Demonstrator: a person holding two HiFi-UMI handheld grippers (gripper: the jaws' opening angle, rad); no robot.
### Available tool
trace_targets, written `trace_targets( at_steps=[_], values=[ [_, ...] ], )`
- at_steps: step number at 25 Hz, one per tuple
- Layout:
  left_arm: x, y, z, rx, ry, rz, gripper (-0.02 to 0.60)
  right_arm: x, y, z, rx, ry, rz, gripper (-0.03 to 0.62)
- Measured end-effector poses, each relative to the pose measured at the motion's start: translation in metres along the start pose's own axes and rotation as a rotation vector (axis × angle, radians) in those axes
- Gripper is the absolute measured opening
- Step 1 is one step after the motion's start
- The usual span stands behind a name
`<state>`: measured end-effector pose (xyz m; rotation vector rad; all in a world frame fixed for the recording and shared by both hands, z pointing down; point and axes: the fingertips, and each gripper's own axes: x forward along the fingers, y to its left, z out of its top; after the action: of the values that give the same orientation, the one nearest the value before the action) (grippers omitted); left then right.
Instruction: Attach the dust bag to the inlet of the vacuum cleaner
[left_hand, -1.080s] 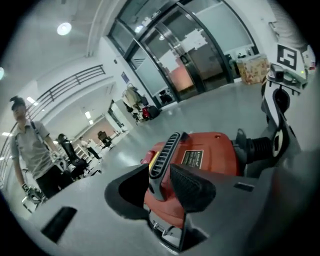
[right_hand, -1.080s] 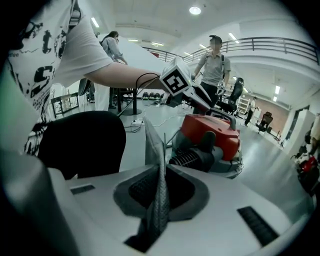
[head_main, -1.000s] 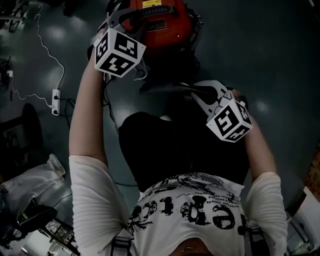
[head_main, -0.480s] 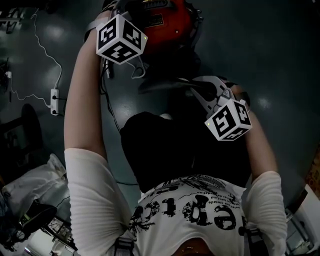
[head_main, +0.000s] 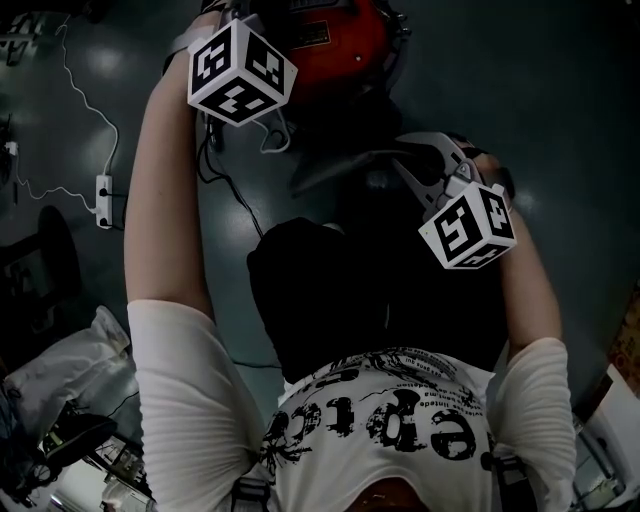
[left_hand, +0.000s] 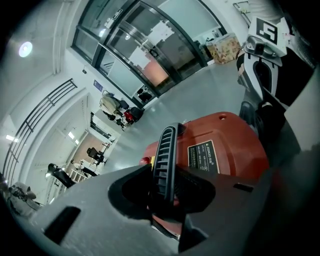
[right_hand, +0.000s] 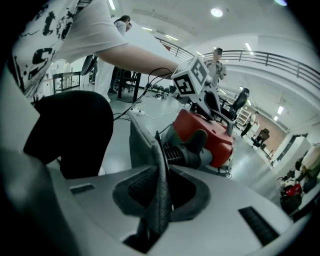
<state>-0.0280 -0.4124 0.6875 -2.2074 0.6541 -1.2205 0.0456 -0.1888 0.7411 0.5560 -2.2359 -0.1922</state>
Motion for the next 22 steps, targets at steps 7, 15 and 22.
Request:
trace_targets(
  at_steps=[7, 15, 22],
  values=[
    [0.002, -0.003, -0.002, -0.042, 0.018, -0.048, 0.115, 0.001, -0.004, -0.001, 0.030, 0.008, -0.049, 0.044],
    [0.004, -0.004, -0.001, -0.058, 0.001, -0.057, 0.115, 0.010, -0.017, 0.007, 0.044, 0.012, 0.009, 0.055],
    [0.004, -0.005, 0.001, -0.067, -0.026, -0.041, 0.115, 0.007, -0.024, 0.004, 0.154, 0.001, -0.100, 0.063]
  ],
)
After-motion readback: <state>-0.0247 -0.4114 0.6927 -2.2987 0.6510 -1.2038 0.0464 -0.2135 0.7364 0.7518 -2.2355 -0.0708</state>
